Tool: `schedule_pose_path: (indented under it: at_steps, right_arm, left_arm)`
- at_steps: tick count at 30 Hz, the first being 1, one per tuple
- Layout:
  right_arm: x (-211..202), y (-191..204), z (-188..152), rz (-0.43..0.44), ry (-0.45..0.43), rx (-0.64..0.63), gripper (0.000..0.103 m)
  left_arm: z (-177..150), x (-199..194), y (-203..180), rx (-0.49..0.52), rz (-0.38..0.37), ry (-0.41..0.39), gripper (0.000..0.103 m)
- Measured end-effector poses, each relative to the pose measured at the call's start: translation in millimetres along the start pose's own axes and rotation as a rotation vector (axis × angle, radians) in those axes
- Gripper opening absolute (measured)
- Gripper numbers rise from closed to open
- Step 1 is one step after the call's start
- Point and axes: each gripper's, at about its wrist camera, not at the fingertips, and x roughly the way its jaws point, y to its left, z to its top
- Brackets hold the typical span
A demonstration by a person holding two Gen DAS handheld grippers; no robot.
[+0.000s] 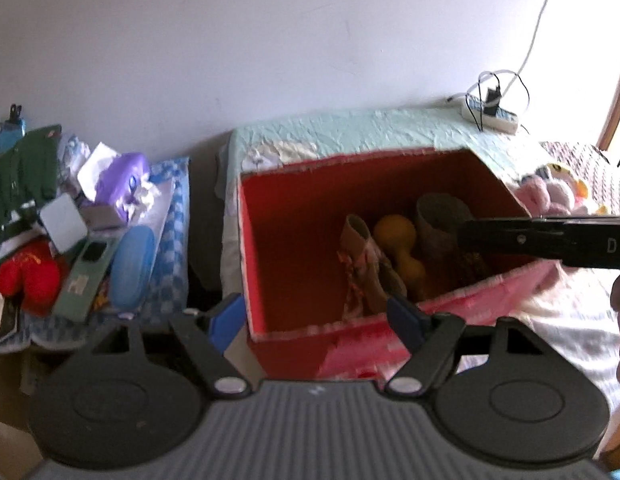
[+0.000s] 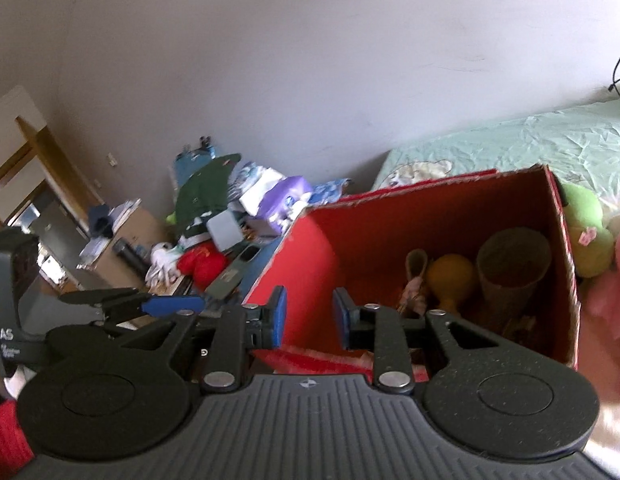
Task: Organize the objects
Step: 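Open both grippers and withdraw them up out of the red box, then move both grippers down toward the tall red floral gift box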
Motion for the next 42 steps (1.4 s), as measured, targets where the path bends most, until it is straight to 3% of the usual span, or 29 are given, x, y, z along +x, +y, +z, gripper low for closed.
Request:
schedule_pose_path:
  at_steps: [4, 12, 20, 34, 42]
  right_arm:
    - [-2.5, 5.2, -17.8, 0.020, 0.034, -0.002, 0.029]
    - [14.1, 16.8, -49.1, 0.024, 0.170, -0.034, 0.030]
    - [44.7, 3.4, -79.0, -0.010, 0.332, 0.105, 0.036]
    - [61.1, -16.5, -98.6, -0.026, 0.452, 0.260, 0.037]
    - [62.9, -19.4, -100.1, -0.019, 0.474, 0.276, 0.041]
  left_arm:
    - [-19.2, -4.9, -4.4, 0.018, 0.006, 0.026, 0.080]
    - [-56.2, 2.8, -2.3, -0.031, -0.072, 0.119, 0.085]
    - [-91.6, 32.6, 0.8, -0.116, -0.126, 0.263, 0.091]
    - [-102.9, 66.4, -3.8, -0.169, -0.185, 0.372, 0.094]
    - [-97.9, 72.1, -2.7, -0.186, -0.223, 0.384, 0.084]
